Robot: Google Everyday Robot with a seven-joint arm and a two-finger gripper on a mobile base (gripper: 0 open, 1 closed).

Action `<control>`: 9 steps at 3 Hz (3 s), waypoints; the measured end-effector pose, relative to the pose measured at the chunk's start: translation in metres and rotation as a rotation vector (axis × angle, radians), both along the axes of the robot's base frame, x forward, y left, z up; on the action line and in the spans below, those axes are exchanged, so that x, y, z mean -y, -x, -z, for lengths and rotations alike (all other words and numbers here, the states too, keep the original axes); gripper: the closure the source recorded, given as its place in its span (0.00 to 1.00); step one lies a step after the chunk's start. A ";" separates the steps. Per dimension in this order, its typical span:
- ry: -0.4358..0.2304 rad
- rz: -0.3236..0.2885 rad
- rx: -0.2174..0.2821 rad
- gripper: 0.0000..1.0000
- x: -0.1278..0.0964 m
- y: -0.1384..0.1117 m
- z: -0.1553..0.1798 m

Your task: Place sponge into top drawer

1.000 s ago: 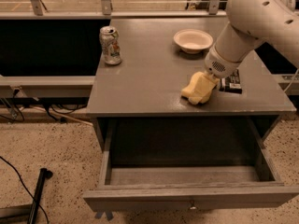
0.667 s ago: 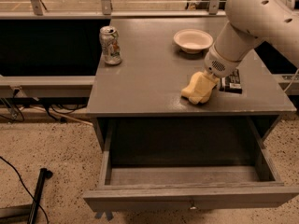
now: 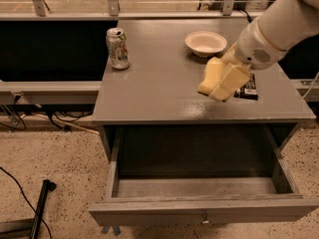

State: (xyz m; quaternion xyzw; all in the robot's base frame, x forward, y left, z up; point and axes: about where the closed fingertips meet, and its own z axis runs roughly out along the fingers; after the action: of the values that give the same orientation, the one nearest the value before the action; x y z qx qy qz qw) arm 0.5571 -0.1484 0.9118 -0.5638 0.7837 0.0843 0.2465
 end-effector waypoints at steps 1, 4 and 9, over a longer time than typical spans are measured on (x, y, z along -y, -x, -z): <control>0.008 -0.068 0.055 1.00 0.006 0.065 -0.004; 0.030 -0.112 -0.084 1.00 0.039 0.159 0.091; -0.134 -0.160 0.020 1.00 0.023 0.095 0.213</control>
Offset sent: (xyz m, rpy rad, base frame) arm -0.1808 -0.0478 -0.0933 -0.0084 0.0360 0.1216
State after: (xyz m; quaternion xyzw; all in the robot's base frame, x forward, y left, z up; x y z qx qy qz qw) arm 0.4624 -0.1710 0.6988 -0.6078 0.7261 0.1505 0.2839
